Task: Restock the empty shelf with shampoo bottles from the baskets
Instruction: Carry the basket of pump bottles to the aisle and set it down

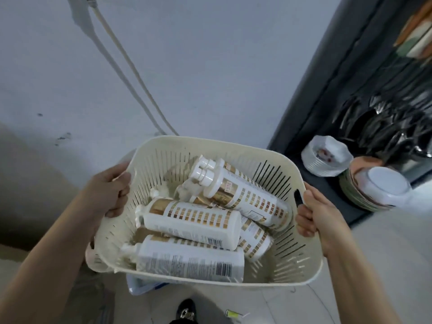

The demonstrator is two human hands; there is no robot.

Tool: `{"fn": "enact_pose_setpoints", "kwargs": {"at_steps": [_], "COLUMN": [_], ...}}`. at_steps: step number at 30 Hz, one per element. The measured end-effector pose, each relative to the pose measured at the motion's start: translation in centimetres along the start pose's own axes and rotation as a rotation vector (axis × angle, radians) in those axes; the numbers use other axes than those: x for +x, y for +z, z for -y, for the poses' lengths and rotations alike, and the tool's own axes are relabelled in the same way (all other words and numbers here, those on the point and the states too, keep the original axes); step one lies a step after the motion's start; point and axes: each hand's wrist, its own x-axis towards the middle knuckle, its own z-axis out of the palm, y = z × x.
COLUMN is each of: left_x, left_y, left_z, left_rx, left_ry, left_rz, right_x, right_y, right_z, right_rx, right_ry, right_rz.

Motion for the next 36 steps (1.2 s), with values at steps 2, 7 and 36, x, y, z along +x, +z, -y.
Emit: {"fn": "enact_pose_setpoints", "kwargs": {"at_steps": [2,7,36], "left_x": [-0.8,-3.3,-17.0], "left_y": [3.3,12.6,64.1], "left_z": [0.3,1.3,4.5], "left_rx": [0.029,0.122,0.331], "left_ry": [0.013,0.018,-0.057], "left_rz": [0.084,0.22,0.931], "right_x": [-0.7,-3.1,-15.0], "right_y": [-3.7,-13.6,-56.8], "right_z": [-0.5,-1.5,-7.6], "right_rx": [0.021,0.095,0.503], "right_ry": [-0.001,0.035,-0.01], "right_rz": [-0.055,-0.168,-0.839]}}
